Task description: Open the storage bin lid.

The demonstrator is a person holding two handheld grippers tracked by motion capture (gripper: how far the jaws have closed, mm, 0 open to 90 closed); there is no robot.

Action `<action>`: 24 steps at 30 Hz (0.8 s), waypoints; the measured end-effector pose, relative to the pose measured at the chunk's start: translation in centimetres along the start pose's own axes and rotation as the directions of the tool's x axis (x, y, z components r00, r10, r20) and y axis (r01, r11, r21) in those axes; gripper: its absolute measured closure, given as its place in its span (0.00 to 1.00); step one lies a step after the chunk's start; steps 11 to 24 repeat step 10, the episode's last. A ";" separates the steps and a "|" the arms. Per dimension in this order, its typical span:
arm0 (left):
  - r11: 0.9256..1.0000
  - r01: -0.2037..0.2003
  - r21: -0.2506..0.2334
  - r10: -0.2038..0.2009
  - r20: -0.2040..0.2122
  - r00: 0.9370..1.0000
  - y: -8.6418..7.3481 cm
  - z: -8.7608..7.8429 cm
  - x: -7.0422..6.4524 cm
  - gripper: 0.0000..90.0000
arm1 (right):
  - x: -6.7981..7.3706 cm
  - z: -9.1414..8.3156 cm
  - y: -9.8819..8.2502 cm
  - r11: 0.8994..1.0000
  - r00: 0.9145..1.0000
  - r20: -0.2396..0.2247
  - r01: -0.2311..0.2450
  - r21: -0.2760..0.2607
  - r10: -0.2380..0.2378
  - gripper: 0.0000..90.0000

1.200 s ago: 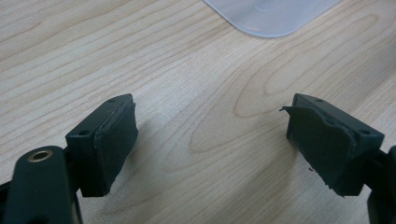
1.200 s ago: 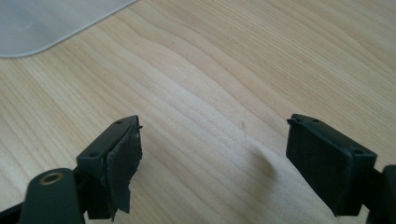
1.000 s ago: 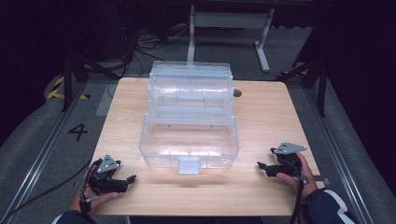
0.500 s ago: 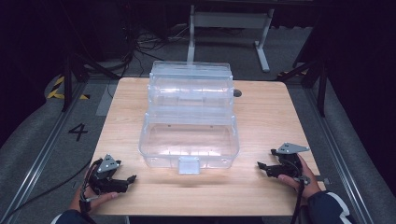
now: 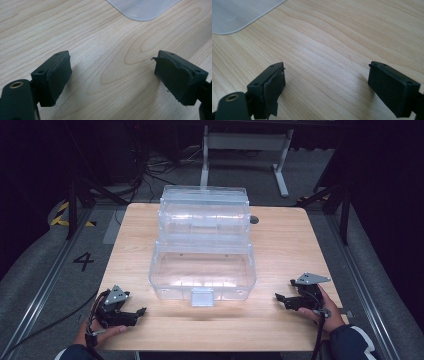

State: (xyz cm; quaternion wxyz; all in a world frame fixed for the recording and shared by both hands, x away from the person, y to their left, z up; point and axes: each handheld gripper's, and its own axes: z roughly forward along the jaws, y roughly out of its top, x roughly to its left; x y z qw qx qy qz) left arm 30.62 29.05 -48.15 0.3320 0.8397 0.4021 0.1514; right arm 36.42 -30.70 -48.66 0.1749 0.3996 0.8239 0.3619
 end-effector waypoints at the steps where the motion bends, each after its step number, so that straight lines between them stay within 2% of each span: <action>1: 1.000 0.002 0.001 -0.002 0.000 1.000 0.0 0.0 0.0 0.16 | 0.0 0.0 0.0 1.000 1.000 0.000 0.000 0.000 0.000 0.16; 24: 1.000 0.000 0.000 0.000 0.002 1.000 0.1 0.1 0.0 0.16 | 0.0 0.0 0.0 1.000 1.000 0.000 0.000 0.000 0.000 0.16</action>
